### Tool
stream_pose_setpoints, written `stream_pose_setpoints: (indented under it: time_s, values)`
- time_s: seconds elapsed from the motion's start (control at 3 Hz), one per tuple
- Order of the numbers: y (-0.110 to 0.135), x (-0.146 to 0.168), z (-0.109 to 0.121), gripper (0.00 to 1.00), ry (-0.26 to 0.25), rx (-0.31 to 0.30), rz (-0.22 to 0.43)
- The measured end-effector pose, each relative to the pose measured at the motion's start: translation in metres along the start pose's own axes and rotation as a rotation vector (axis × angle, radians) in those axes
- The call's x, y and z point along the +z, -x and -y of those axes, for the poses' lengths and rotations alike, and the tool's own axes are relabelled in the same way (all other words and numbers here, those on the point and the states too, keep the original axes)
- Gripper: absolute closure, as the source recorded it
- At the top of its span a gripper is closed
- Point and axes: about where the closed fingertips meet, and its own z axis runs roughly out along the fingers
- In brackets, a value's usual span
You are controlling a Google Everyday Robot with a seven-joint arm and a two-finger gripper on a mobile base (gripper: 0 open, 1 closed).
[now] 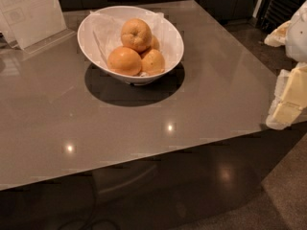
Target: Pick orange from white bowl
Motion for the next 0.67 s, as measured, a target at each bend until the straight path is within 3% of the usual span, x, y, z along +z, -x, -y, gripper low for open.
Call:
stream_pose_setpoints:
  time_s: [0.67]
  values:
    - [0.0086,-0.0019,0.008,0.0,-0.013,-0.023,0.013]
